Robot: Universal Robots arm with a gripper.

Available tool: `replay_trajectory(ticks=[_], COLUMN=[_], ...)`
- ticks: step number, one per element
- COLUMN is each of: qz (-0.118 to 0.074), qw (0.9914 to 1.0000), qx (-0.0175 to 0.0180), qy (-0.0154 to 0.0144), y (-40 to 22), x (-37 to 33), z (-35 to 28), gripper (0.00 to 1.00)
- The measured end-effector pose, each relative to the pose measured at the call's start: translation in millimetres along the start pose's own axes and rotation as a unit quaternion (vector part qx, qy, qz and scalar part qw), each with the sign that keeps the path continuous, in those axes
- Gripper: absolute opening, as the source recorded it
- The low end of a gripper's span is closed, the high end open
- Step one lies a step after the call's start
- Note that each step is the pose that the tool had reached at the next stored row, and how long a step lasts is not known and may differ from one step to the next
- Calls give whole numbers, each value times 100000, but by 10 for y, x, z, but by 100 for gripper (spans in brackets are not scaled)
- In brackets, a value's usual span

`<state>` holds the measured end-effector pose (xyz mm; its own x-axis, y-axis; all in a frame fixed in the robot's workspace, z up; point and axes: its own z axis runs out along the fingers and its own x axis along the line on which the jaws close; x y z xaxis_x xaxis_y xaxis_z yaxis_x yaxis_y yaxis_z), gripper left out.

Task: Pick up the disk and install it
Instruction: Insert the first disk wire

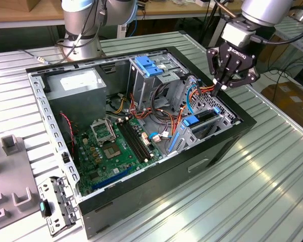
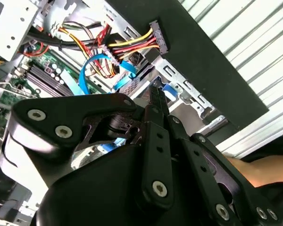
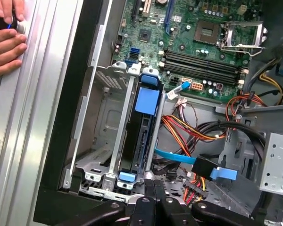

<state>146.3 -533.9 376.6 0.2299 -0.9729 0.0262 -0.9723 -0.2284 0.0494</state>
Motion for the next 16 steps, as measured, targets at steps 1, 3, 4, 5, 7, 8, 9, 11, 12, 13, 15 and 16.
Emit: replay_trajectory(ticks=[1,3,4,5,7,8,9,11,12,13,15,16], qz=[-830,-3027,-4957,-6625,-8650,-9044,-9217,-9493,-9622,-9714,-9914,-10025], qw=[99997,99954,99877,99780,99624,99589,99573,99547,99535,99526,99506,99495], qx=[19,79,127,169,222,235,239,248,253,254,258,262], qy=[41,149,250,332,434,448,461,475,477,484,499,499], y=[-1,-1,-1,-2,-22,-38,-54,-96,-121,-140,-191,-213], x=[-1,-1,-1,0,4,7,10,12,13,13,14,14], z=[0,0,-1,0,-2,-2,-3,-5,-6,-7,-10,-10], gripper=[11,11,11,18,18,18,19,19,25,25,25,25])
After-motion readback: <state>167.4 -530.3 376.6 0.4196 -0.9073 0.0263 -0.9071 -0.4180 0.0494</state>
